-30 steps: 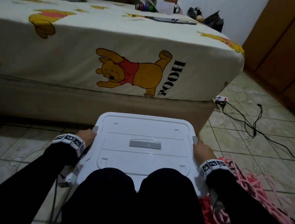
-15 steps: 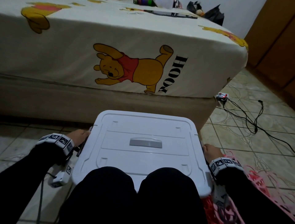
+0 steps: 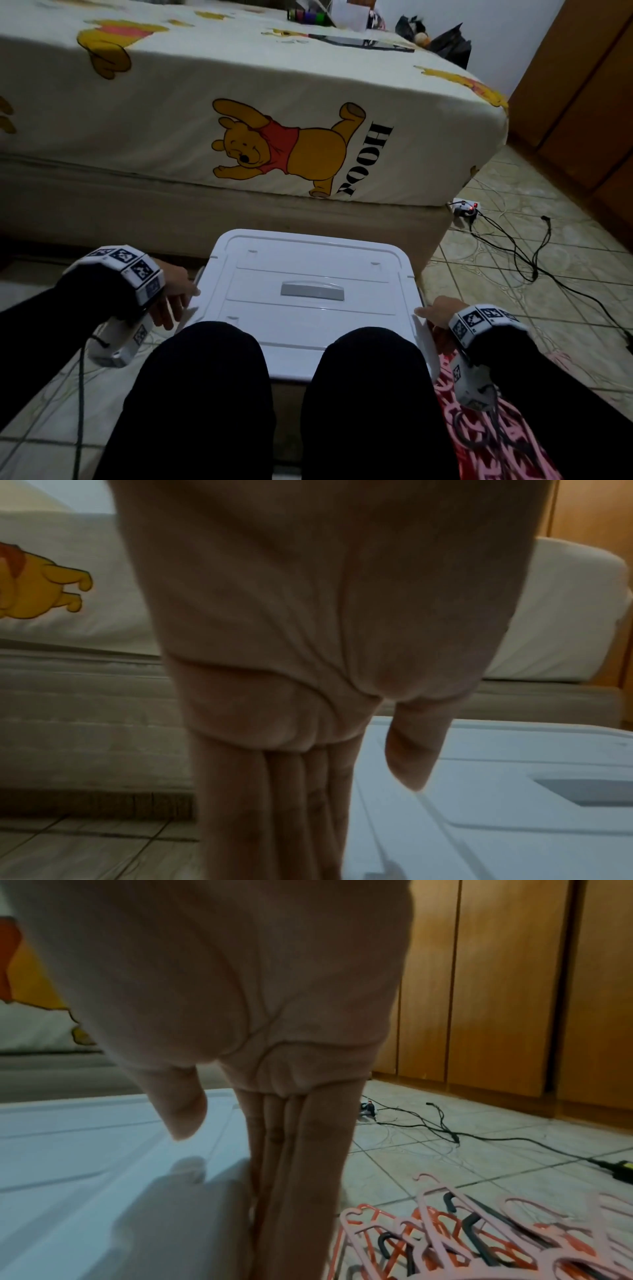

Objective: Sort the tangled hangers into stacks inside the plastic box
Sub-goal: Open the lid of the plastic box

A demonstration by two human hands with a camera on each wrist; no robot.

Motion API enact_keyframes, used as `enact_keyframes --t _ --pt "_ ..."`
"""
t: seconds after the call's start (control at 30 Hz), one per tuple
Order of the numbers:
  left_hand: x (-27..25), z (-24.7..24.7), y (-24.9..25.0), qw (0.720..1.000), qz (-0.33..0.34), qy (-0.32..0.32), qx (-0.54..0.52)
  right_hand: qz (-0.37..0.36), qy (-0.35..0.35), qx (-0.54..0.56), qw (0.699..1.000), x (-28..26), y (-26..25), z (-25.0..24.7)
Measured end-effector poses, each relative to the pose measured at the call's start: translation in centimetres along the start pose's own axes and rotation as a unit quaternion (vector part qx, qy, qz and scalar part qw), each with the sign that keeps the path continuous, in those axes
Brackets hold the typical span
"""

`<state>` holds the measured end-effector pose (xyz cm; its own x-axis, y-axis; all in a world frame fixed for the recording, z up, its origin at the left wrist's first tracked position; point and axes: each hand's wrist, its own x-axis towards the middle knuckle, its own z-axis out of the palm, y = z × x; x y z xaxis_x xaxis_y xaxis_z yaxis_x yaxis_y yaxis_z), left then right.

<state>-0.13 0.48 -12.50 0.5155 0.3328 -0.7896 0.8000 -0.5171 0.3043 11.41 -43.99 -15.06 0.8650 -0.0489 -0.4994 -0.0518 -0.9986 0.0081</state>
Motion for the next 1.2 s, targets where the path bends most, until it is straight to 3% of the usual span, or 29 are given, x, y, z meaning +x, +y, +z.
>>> enact_keyframes --t 0.17,0.3,0.4,0.47,0.53,0.57,0.67,0.73,0.83,0.97,1.2 --pt "-1.5 1.7 0.1 0.998 -0.032 -0.005 0.06 -0.015 0.013 -0.033 0.999 -1.6 -0.4 0.1" --pt "-2.6 1.7 0.2 0.999 0.003 -0.001 0.038 0.001 0.019 -0.009 1.0 -2.3 -0.1 -0.2" --pt "-3.7 0.3 0.5 0.999 0.028 -0.001 -0.028 0.005 0.035 0.122 0.992 -2.4 -0.3 -1.6" --pt "-4.4 -0.9 1.0 0.997 0.051 0.011 -0.063 0.002 0.021 0.281 0.96 -2.4 -0.9 -3.0" --pt "-4.6 -1.8 2.0 0.995 0.068 0.025 -0.072 0.0 0.028 0.335 0.942 -2.5 -1.6 -4.6" --pt "-4.6 -2.0 2.5 0.994 0.071 0.026 -0.073 -0.006 0.048 0.303 0.952 -2.2 -1.7 -5.0" --pt "-4.1 -1.4 3.2 0.998 0.048 0.033 -0.027 -0.02 0.106 0.053 0.993 -1.6 0.1 -3.9" --pt "-3.3 -0.4 2.8 0.998 0.036 0.047 0.016 -0.003 0.071 -0.049 0.996 -0.9 1.1 -1.2" --pt "-1.9 1.4 2.3 0.995 0.035 0.067 0.069 0.024 0.032 0.026 0.999 -0.4 1.1 1.6" --pt "-1.0 2.0 1.9 0.984 0.055 0.115 0.125 0.022 0.077 0.073 0.994 -0.3 0.5 2.4" --pt "-1.1 0.6 2.9 0.976 0.064 0.082 0.189 0.028 0.123 0.051 0.991 0.7 -0.6 0.5"
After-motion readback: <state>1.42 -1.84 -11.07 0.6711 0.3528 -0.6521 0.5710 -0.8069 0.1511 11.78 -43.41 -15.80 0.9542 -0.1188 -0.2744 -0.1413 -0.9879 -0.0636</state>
